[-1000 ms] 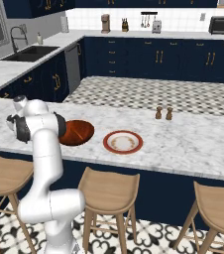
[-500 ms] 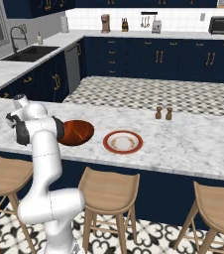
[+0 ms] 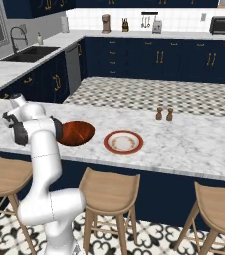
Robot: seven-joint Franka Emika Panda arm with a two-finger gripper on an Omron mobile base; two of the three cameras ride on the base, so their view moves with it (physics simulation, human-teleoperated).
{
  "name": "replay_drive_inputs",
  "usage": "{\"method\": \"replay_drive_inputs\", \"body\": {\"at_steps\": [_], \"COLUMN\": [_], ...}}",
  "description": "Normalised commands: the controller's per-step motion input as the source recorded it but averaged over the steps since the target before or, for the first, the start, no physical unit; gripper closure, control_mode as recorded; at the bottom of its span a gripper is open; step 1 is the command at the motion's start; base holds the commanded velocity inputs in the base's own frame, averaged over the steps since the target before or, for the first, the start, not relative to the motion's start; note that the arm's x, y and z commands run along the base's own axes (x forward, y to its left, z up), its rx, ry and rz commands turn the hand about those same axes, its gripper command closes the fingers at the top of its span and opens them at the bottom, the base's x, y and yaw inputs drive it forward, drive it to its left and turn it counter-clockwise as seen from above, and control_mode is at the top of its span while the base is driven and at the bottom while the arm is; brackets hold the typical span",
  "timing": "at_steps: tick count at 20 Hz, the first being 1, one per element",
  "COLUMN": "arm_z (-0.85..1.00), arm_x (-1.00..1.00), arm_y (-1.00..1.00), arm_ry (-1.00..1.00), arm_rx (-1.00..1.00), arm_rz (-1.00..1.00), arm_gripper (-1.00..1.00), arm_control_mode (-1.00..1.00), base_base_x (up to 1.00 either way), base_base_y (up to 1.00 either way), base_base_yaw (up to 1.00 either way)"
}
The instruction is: Pick the chicken drumstick and carrot from their plates and place them in the bowl. Then put the bowl in the fridge.
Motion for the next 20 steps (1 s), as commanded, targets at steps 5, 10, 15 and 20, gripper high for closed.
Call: {"method": "replay_drive_inputs", "body": {"at_steps": [5,10,15,20], "arm_z": [0.23,0.87,0.86,0.45], "arm_x": [-0.88,-0.75,-0.21,-0.05], "arm_y": [-0.75,-0.69,-0.7,-0.9], "arm_ry": [-0.14,-0.13,0.08,0.07], "arm_rx": [0.08,0.04,0.0,0.0], "arm_rz": [0.0,0.0,0.0,0.0], "arm_gripper": [1.0,1.0,1.0,1.0], "arm_control_mode": [-1.0,-1.0,-1.0,-1.0], "base_base_x": [0.0,0.0,0.0,0.0], "base_base_y": [0.0,0.0,0.0,0.0], "base_base_yaw": [0.0,0.0,0.0,0.0]}}
